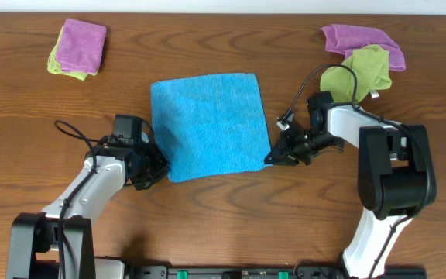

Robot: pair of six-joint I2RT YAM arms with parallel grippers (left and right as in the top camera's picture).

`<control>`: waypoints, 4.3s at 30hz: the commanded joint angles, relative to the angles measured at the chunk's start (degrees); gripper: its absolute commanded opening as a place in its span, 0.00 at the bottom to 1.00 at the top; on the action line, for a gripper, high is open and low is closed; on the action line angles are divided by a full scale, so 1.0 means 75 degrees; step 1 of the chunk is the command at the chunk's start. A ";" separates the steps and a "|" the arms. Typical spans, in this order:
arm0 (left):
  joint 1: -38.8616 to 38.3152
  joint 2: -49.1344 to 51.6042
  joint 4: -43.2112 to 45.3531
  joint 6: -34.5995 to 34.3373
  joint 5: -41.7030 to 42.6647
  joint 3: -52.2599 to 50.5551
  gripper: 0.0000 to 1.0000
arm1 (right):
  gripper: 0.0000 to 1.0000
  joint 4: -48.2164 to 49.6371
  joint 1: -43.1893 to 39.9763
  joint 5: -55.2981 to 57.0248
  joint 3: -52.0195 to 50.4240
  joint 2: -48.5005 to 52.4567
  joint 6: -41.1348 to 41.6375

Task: Fold the cloth
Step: 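Lift the near edge with both grippers and fold it toward the far edge, then lower the folded blue cloth onto the table with both grippers, then release the cloth and move the right gripper back to its right end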

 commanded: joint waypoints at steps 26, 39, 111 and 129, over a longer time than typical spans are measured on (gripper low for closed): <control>0.1049 0.1279 0.3010 -0.0219 -0.0105 0.1784 0.06 | 0.01 0.2296 0.0799 0.0801 0.2611 0.0044 0.2040; 0.1137 0.3722 0.2774 0.0344 -0.0055 0.4887 0.06 | 0.01 0.3267 0.0807 0.0746 0.5149 0.1970 0.2771; -0.0245 0.5018 0.0618 0.2588 -0.2973 0.5898 0.06 | 0.01 0.1737 0.1821 0.5954 0.5680 0.2757 0.1309; -0.0245 0.4998 -0.1868 0.2393 -0.2748 0.5898 0.06 | 0.01 -0.1227 0.1862 0.5715 0.5686 0.2838 0.1658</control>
